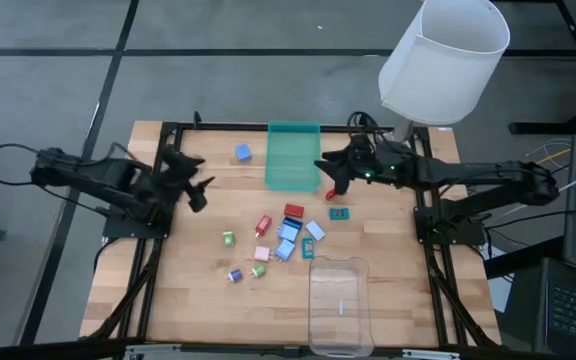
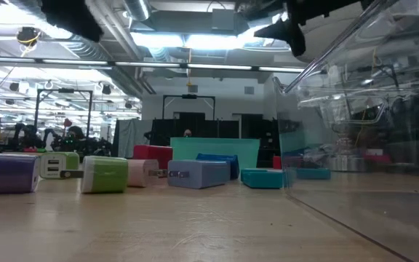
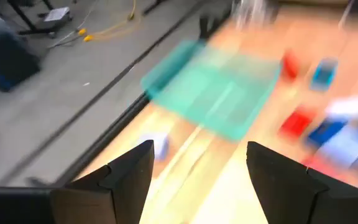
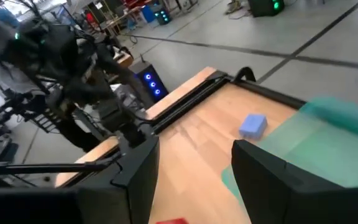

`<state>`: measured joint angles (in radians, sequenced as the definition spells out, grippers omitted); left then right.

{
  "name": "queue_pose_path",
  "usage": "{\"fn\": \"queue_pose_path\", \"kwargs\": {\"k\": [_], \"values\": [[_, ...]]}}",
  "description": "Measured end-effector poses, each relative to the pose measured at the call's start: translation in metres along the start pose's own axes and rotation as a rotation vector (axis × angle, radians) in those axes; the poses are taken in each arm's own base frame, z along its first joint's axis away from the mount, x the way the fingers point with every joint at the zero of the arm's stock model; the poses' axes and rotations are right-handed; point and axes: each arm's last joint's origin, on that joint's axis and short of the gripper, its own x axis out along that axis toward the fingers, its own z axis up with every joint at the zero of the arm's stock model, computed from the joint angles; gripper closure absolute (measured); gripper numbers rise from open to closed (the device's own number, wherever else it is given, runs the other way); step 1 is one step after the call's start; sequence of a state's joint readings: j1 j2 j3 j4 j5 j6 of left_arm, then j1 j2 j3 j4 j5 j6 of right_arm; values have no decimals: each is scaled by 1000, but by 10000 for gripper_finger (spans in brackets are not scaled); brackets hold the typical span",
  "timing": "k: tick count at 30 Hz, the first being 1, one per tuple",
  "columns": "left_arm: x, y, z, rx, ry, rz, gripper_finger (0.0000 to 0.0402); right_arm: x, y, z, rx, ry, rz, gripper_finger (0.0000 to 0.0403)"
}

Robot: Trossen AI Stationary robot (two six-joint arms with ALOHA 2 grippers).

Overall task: Pick & Place Office items
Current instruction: Put the red charger adapter into the green bin

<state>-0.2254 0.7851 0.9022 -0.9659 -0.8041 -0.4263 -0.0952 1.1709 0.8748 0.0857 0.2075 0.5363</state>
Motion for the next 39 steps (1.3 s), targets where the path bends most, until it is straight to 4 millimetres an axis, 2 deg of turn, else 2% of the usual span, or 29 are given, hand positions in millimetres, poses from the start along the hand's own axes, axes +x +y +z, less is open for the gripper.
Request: {"fn": "queue_pose_path", "kwargs": {"k": [6,9,12,16,19,22,27,35,39], "values": [[30,-23,-1,294,173,-50,151,4,2,1,-8,-1,-2,202],[45,-30,-1,355,260,-168,151,4,2,1,2,0,2,202],[62,-36,2,214,332,-331,151,4,3,2,5,-6,17,202],[85,-38,12,-193,394,-407,151,4,4,4,9,-22,29,202],[102,-40,13,-457,470,-348,151,4,4,4,10,-26,31,202],[118,-47,8,-576,529,-273,151,4,4,4,0,-26,32,202],[133,-69,15,-677,509,-289,151,4,4,5,-28,-14,54,202],[151,-97,39,-600,582,-237,151,6,-3,9,-75,11,98,202],[165,-110,40,-571,658,-189,151,6,-8,11,-86,26,128,202]]}}
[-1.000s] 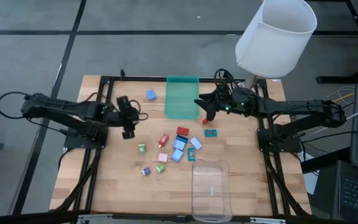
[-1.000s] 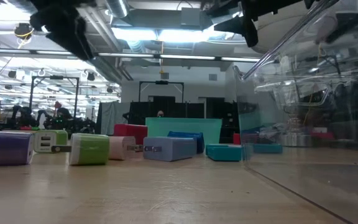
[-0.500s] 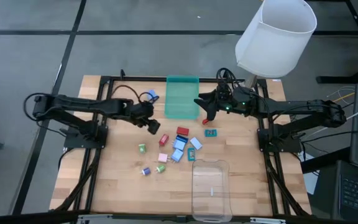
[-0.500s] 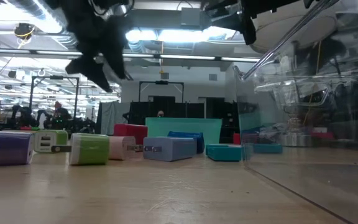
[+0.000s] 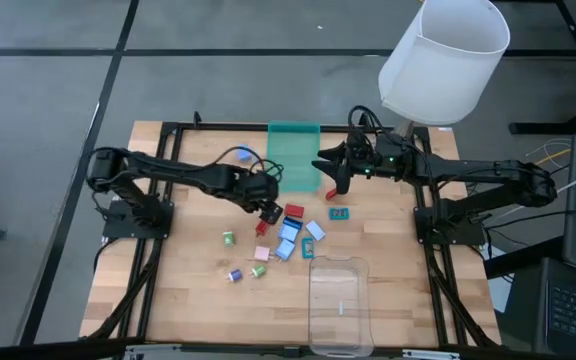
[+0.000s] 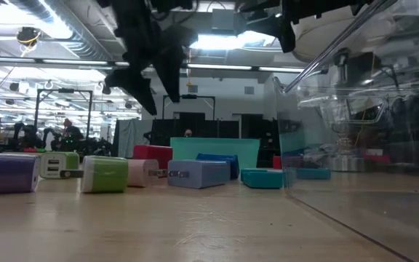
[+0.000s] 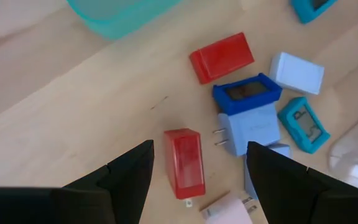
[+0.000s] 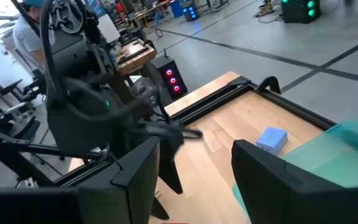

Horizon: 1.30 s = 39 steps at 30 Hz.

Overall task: Pick & Place Office items
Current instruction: Put the red charger adapter into the green bin

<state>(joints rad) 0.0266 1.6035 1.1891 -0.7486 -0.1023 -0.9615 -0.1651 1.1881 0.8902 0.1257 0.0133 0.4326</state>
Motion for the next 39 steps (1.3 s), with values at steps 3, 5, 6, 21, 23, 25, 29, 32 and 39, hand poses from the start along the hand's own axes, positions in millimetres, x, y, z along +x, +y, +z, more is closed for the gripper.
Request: {"fn": "queue_pose_path", "kwargs": {"k": [3,5,6,21,23,25,29,32,39], "values": [[9,-9,2,-12,36,19,151,0,-3,1,-3,7,15,202],[14,-15,3,-6,48,29,151,0,-5,2,-5,12,26,202],[15,-18,3,-1,56,38,151,0,-5,3,-9,13,30,202],[39,-26,-7,40,160,152,150,-1,-15,7,-19,34,78,202],[41,-25,-8,49,169,164,150,-1,-15,7,-19,33,78,202],[46,-27,-8,51,167,160,150,-1,-15,7,-19,34,78,202],[59,-27,-11,70,211,168,150,-1,-15,7,-18,34,78,202],[66,-26,-13,94,231,183,150,-1,-15,7,-15,32,78,202],[85,-26,-16,116,251,194,150,-1,-15,7,-6,32,78,202]]}}
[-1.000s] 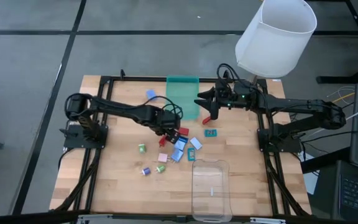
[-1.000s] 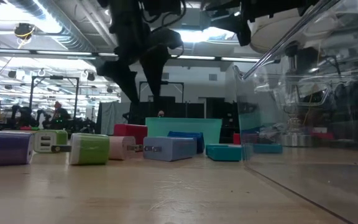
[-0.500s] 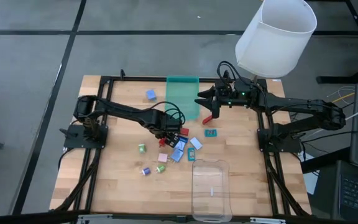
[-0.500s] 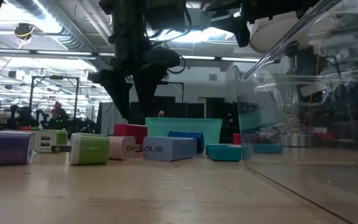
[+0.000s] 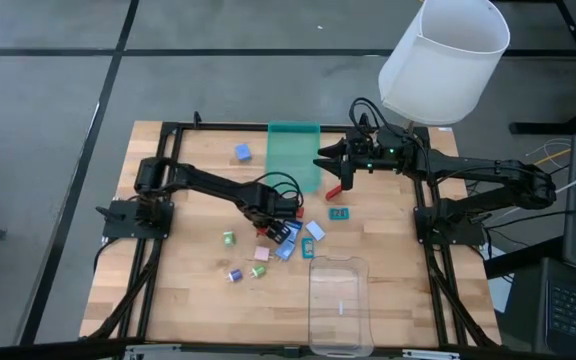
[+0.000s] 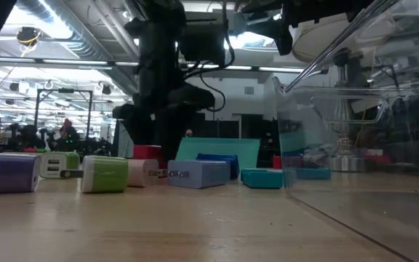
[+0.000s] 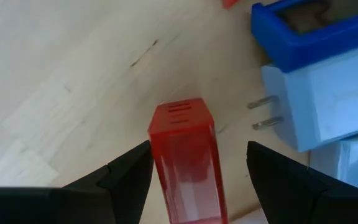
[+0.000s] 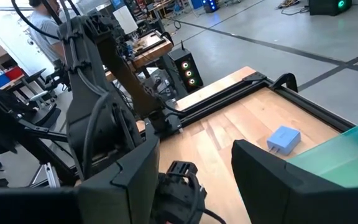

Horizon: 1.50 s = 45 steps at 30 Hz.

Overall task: Pick & Place Office items
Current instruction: Put the red charger adapter into the green bin

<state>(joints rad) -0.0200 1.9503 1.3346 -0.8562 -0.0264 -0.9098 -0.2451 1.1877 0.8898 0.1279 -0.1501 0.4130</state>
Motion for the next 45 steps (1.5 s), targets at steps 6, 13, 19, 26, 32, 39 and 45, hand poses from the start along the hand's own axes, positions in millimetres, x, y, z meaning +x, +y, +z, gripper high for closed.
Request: {"fn": "queue_pose_path", "kwargs": {"k": [6,13,19,26,32,39,45], "values": [[13,0,0,0,29,31,155,0,0,0,2,-2,1,202],[16,1,-1,-1,35,54,238,0,0,0,21,2,11,202],[16,3,2,6,39,51,290,0,1,0,21,5,23,202],[0,7,8,-16,6,0,290,0,1,0,21,4,23,202],[-38,15,10,-55,-106,-46,290,0,2,3,17,-19,39,202],[-87,22,12,66,-374,-90,290,-2,9,14,-11,-115,161,202],[-118,27,15,285,-535,-132,290,-3,10,17,-5,-146,155,202]]}}
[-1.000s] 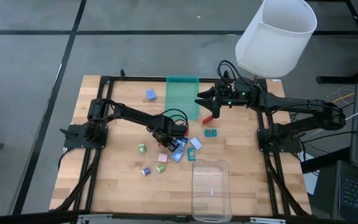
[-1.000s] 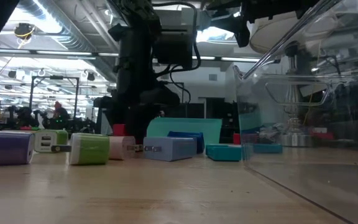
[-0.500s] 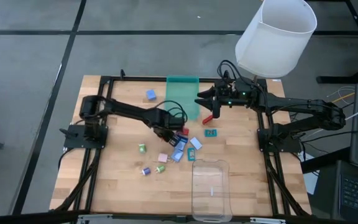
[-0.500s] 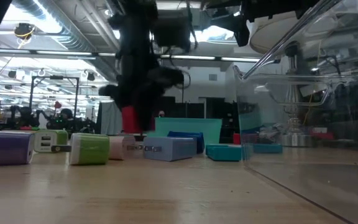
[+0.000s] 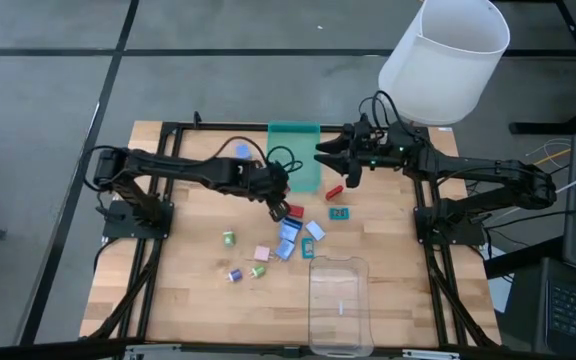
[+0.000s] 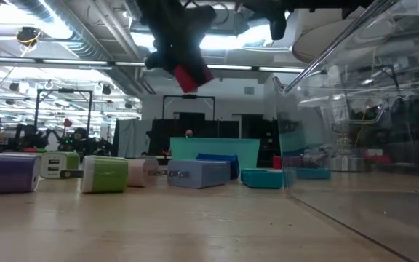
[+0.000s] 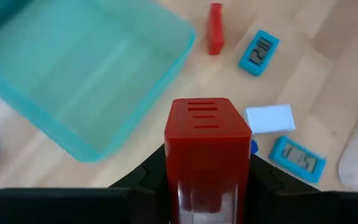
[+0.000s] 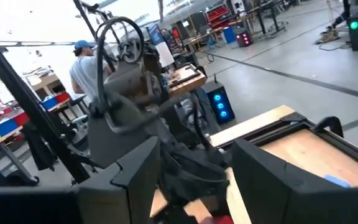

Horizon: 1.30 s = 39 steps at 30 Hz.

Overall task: Pick & Place Office items
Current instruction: Put the red charger adapter into the green bin

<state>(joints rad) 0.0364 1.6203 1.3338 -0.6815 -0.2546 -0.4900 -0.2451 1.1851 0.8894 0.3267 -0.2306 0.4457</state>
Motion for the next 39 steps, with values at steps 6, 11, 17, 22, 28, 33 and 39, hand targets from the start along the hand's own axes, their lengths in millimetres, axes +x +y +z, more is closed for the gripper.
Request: {"fn": "queue_pose_path", "kwargs": {"k": [6,11,17,22,28,33,39], "values": [[-6,26,17,77,-44,-23,290,-1,0,1,17,-3,-2,202],[0,57,41,48,-169,-67,290,-1,1,1,18,-9,-9,202],[27,100,42,-30,-285,-165,290,-2,0,2,41,-23,-28,202],[59,140,17,-98,-253,-186,290,-2,0,3,46,-39,-56,202],[85,163,9,-175,-309,-299,290,-2,-1,3,87,-54,-77,202],[104,160,17,-167,-318,-382,290,-2,-2,4,95,-70,-105,202],[140,155,19,-177,-245,-394,290,-2,-2,4,94,-78,-113,202]]}}
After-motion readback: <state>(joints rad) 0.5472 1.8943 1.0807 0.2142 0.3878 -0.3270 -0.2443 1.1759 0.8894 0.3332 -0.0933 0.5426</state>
